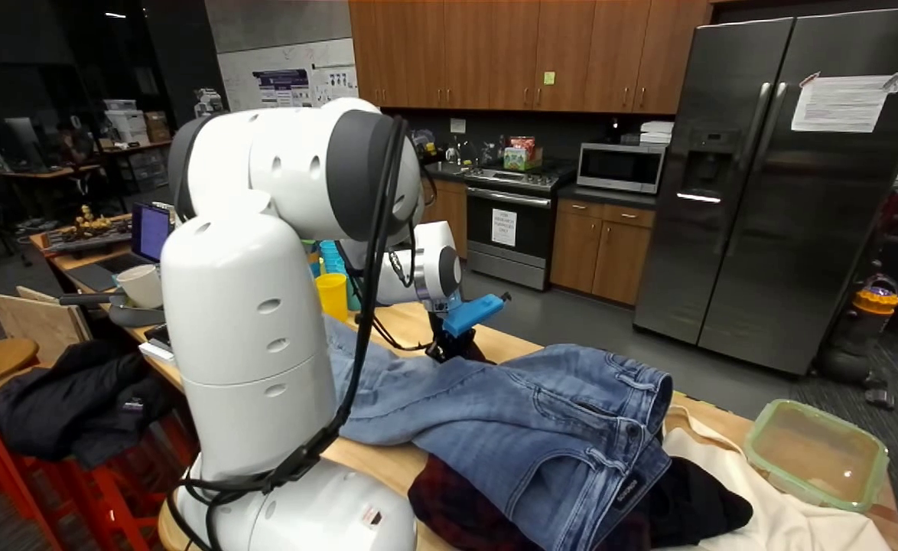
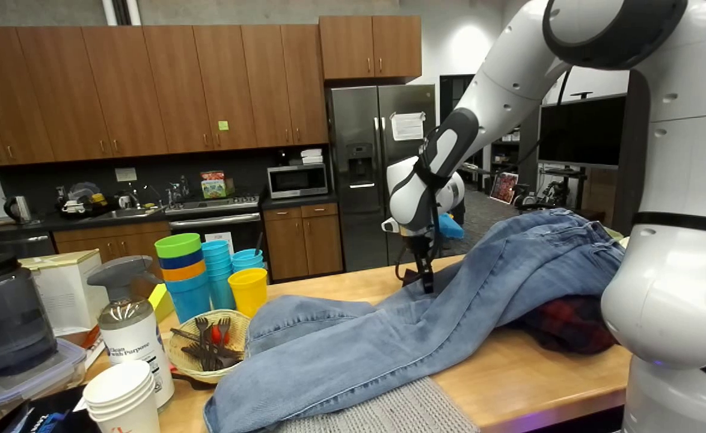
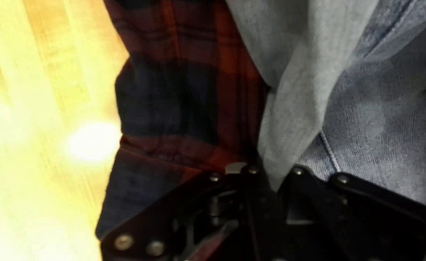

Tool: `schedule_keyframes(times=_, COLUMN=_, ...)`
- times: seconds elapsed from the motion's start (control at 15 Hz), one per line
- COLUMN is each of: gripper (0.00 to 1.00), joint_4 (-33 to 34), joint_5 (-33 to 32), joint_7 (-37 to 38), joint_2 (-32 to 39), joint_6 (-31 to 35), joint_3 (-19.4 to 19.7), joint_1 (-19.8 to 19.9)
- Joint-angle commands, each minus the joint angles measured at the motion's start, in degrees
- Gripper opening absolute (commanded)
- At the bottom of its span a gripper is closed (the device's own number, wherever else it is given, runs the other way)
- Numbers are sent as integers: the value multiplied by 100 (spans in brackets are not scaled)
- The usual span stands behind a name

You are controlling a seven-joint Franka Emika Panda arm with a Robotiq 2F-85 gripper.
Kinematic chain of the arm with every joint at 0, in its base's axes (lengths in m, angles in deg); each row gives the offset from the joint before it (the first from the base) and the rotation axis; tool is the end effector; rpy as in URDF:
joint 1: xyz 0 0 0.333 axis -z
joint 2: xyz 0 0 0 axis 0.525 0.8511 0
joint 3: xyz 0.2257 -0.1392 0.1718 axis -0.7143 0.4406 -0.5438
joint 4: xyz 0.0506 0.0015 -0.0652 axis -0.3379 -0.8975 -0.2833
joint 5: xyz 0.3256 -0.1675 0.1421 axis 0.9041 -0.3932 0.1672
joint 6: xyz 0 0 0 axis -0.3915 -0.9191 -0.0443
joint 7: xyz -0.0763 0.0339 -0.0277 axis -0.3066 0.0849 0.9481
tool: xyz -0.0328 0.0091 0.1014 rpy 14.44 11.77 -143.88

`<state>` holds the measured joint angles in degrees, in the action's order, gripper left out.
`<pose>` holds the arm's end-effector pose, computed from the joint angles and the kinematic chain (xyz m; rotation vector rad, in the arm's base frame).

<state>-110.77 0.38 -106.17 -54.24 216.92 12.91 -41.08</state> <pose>0.4803 0.1370 0.3037 2.3892 1.8117 -0.1248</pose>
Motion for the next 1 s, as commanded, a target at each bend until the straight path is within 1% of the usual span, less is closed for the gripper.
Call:
schedule_keyframes(times=0.0, gripper=2, joint_4=188, joint_5=-99, joint_7=111, joint_2=-183, joint_6=-3, joint_3=-94, joint_1=33)
schedule_keyframes(times=0.27, gripper=2, joint_4=502, joint_5=-66, joint_7=161, joint_2=-257, joint_6=29, joint_3=-123, joint_1=32)
schedule_keyframes(times=0.6, gripper=2, joint_4=922, joint_5=-52, joint_7=350, joint_2=-160, joint_6=55, joint_3=-28, joint_1=128)
schedule_keyframes(times=0.93, gripper=2, joint_4=1260, joint_5=-68, joint_7=1004, joint_2=100, joint_6=208, joint_3=146, joint_1=352)
